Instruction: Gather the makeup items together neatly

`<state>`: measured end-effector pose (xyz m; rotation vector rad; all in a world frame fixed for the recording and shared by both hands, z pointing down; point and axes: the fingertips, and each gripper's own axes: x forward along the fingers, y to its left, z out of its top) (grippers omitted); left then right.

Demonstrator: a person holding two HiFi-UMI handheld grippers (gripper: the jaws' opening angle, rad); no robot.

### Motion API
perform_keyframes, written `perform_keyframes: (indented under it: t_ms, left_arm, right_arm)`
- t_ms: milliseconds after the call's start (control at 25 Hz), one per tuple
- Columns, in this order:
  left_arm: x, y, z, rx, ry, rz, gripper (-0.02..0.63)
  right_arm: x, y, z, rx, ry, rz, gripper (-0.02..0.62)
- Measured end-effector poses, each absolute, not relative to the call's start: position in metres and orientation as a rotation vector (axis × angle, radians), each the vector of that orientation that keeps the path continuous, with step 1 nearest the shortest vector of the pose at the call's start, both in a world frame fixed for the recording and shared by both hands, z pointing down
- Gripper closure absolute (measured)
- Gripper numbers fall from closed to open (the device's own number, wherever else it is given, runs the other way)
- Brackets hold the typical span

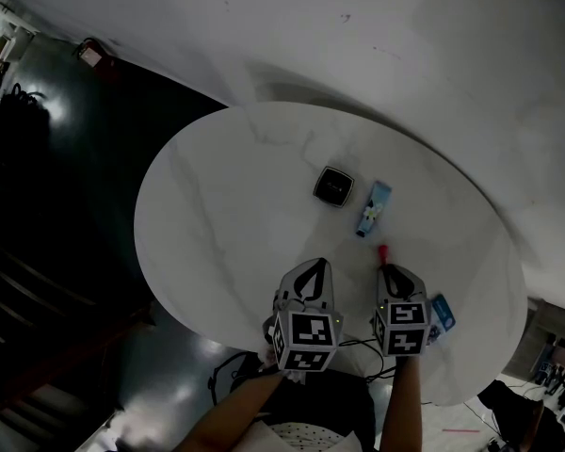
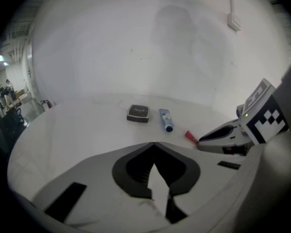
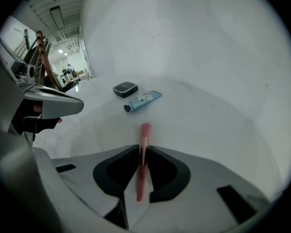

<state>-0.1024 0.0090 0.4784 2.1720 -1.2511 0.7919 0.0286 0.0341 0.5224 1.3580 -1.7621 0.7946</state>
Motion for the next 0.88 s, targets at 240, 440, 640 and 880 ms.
perform_keyframes:
  t_ms: [240,440,640,880]
  left_arm:
    - [-0.101,0.009,0.478,2.171,-1.247,0.781,0.572]
    - [-0.100,0.012,0.479,2.171,-1.242,0.782,0.572]
    - [-0.100,0.015,0.480,2.167,-1.234,0.786,0.572]
    - [-0.100,0.017,0.481,2.163,-1.231,0.787,0.572]
  right_arm:
    - [0.032,0.034,0.522,1.390,-1.745,0.794,0.525]
    - [0.033,0.034,0.523,1.412,-1.729,0.788,0.526]
    - [0.035,0.035,0.522,1.482,-1.725,0.845,0.526]
    - [0.033,0.035,0.512,1.573,-1.744,0.906,0.528]
